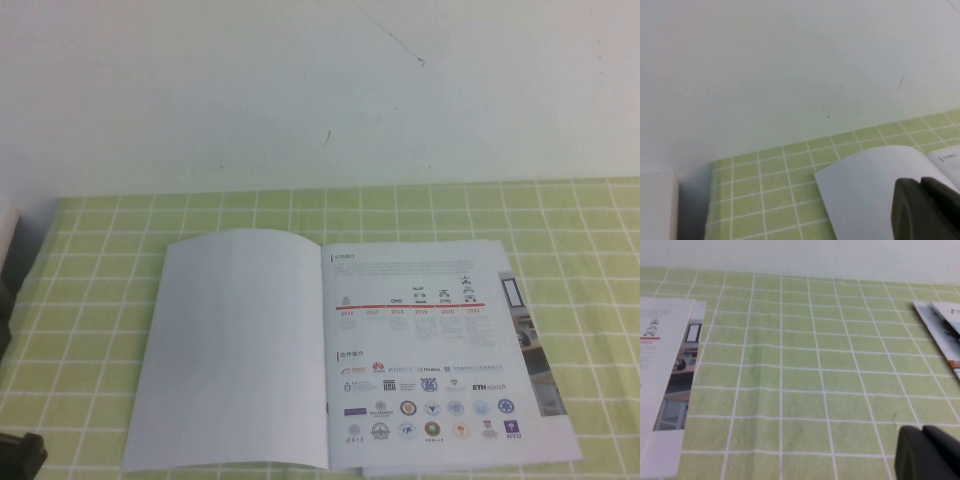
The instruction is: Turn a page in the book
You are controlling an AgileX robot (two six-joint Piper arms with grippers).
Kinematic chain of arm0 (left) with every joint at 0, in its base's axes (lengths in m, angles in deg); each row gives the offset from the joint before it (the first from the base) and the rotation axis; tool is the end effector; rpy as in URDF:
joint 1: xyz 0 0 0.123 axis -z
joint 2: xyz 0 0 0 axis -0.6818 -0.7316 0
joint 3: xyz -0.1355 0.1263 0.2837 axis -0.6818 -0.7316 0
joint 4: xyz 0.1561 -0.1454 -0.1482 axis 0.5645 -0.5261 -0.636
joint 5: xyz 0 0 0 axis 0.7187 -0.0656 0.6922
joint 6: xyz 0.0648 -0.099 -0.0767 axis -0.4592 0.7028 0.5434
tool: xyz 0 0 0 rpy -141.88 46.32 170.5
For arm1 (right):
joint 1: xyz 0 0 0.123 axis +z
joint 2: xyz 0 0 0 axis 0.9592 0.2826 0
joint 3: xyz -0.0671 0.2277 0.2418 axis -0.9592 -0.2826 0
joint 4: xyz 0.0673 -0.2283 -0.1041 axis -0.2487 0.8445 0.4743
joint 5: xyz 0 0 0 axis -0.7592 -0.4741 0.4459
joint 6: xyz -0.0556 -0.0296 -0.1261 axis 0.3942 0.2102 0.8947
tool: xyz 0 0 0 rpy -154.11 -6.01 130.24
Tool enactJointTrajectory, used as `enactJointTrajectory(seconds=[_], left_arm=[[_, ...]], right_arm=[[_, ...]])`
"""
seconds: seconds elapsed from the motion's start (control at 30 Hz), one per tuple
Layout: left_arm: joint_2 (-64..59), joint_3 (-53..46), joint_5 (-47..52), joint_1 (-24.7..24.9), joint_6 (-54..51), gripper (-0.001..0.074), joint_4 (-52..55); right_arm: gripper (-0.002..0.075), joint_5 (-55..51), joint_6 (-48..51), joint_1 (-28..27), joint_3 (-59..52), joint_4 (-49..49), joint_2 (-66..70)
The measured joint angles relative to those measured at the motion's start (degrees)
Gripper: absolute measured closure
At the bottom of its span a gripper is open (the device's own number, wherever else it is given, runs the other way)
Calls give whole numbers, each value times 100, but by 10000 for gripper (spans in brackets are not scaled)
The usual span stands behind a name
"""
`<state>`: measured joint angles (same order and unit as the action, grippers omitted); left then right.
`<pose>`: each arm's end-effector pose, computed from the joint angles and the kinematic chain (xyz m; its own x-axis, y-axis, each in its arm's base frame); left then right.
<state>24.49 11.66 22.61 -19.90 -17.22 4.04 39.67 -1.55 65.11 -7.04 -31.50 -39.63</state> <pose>0.1114 -0.0235 0.2935 -0.1180 0.0255 -0.9927 0.2428 0.9701 -0.0040 0.0547 -0.0072 0.1599 -0.2854 -0.0894 -0.9542 0.1049 0.9867 -0.1238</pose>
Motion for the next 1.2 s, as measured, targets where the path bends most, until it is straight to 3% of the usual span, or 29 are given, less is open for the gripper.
enactJointTrajectory(seconds=[0.17,0.37,0.47,0.73,0.93,1.07,1.2], left_arm=[[0,-171,15,0,0,738,204],[285,-558,999,0,-963,738,-2259],[761,-771,1308,-146,-1639,738,-2935],[2557,-1759,1282,-1650,-4536,738,-5650],[2641,-1870,717,-2745,-6956,738,-7425],[2641,-1870,753,-2885,-8313,738,-8417],[2641,-1870,873,-2697,-8591,738,-8612]], right_arm=[[729,0,-8,0,0,0,0],[729,0,-8,0,0,0,0],[729,0,-8,0,0,0,0],[729,0,-8,0,0,5,0],[729,-23,-21,0,3,5,0],[729,-23,-21,0,12,5,0],[729,-23,-21,0,12,5,0]])
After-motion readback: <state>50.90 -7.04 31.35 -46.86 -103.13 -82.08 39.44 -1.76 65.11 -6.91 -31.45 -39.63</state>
